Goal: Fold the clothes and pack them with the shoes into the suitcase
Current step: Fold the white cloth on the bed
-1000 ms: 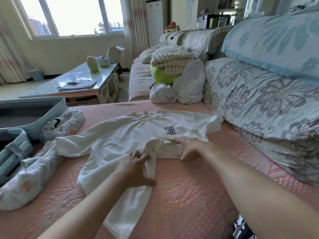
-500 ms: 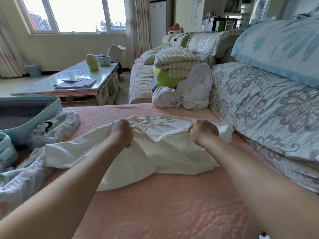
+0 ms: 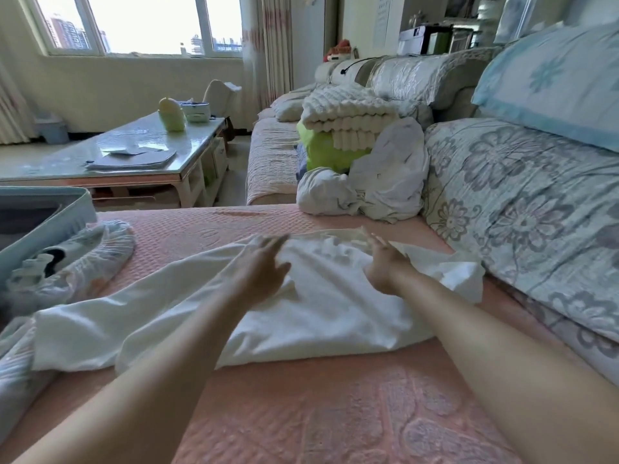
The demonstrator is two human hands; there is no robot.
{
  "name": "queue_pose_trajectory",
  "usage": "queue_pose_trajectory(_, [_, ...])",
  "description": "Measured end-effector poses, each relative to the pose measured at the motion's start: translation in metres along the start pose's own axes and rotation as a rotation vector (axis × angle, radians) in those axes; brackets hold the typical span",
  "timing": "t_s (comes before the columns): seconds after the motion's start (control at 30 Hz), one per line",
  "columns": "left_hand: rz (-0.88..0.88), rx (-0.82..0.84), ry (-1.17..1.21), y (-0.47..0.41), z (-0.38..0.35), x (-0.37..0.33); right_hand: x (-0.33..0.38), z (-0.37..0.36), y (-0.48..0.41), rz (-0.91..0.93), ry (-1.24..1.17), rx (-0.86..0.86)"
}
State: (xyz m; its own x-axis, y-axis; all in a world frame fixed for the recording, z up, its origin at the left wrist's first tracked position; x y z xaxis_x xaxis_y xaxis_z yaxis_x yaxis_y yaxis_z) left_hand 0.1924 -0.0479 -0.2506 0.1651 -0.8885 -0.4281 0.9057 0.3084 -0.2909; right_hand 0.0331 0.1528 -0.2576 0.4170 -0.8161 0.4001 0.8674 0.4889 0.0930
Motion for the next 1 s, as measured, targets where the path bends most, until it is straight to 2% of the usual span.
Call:
queue_pose_trajectory(0.07, [-0.096, 0.226, -0.090, 0.011, -0.013, -0.009, -0.013, -0.003, 0.003, -0.042, 0.153, 0.026])
queue_pose_trajectory(0.13, [-0.046, 0.519, -0.188, 0.025, -0.030, -0.012, -0.026, -0.005, 0.012, -0.069, 0.262, 0.038])
queue_pose_trajectory(0.2, [0.004, 0.639, -0.304, 0.037, -0.041, -0.015, -0.040, -0.005, 0.027, -0.080, 0.343, -0.009])
queue_pose_trajectory(0.27, [-0.015, 0.578, -0.352, 0.044, -0.041, -0.025, -0.055, -0.002, 0.042, -0.130, 0.347, -0.060])
queue_pose_trajectory(0.37, [-0.185, 0.491, -0.332, 0.050, -0.048, -0.055, -0.067, -0.002, 0.067, -0.220, 0.256, -0.092])
queue_pose_trajectory(0.5, [-0.319, 0.605, -0.288, 0.066, -0.071, -0.093, -0.070, 0.005, 0.085, -0.198, 0.261, -0.129])
queue_pose_trajectory(0.63, [-0.379, 0.614, -0.292, 0.085, -0.074, -0.104, -0.080, 0.021, 0.089, -0.128, 0.495, -0.232])
queue_pose_trajectory(0.73, [-0.391, 0.595, -0.278, 0.098, -0.064, -0.094, -0.075, 0.023, 0.096, -0.122, 0.753, -0.185])
queue_pose_trajectory(0.83, [-0.326, 0.562, -0.289, 0.112, -0.049, -0.074, -0.056, 0.016, 0.098, -0.008, 0.886, -0.185])
queue_pose_trajectory(0.9, [-0.285, 0.535, -0.275, 0.123, -0.037, -0.063, -0.035, 0.009, 0.100, 0.108, 0.839, -0.166])
queue_pose_trajectory(1.0, [-0.230, 0.404, -0.208, 0.138, -0.018, -0.042, 0.011, -0.012, 0.106, 0.268, 0.570, -0.026])
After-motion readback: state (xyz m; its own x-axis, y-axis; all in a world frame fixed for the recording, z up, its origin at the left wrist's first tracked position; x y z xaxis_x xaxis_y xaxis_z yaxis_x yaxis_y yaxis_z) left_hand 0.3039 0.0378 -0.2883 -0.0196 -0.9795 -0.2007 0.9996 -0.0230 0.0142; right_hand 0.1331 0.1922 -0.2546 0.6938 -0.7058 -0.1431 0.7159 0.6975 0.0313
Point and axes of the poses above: each hand's wrist, its own y-axis away from the middle knuckle, its own z-axis out of the back of the hand, x = y × z, the point moved 2 cm from there along -y, towards the middle knuckle, and after that the axes turned 9 degrees about -z, right-handed, at the moved point
